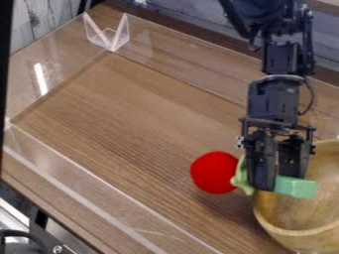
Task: Put the green block in the brown bowl
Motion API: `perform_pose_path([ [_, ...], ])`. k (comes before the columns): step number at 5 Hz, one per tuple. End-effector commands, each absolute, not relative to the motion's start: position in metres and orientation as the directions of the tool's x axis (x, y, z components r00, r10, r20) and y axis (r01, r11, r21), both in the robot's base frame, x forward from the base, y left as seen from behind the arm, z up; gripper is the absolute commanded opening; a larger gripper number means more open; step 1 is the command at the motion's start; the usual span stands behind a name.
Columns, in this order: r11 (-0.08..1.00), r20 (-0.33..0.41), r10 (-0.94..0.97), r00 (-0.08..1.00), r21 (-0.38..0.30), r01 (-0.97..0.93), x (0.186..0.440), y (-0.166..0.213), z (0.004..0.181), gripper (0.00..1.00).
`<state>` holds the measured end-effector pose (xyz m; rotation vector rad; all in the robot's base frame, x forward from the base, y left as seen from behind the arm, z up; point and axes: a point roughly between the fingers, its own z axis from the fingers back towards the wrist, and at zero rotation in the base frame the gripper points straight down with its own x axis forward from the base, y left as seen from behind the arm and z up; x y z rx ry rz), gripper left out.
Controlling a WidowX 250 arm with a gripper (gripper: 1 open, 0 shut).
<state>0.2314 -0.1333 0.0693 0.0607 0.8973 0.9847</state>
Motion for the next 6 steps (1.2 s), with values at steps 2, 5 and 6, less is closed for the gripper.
perform_pose_path([
  [2, 0.583, -0.641, 0.719, 0.269, 0.346, -0.735, 0.229, -0.140, 0.092, 0.00],
  [5, 0.572, -0.665, 0.712, 0.226, 0.363, -0.736, 0.223, -0.138, 0.084, 0.00],
  [6, 0.571, -0.673, 0.708, 0.214, 0.368, -0.734, 0.221, -0.138, 0.082, 0.00],
])
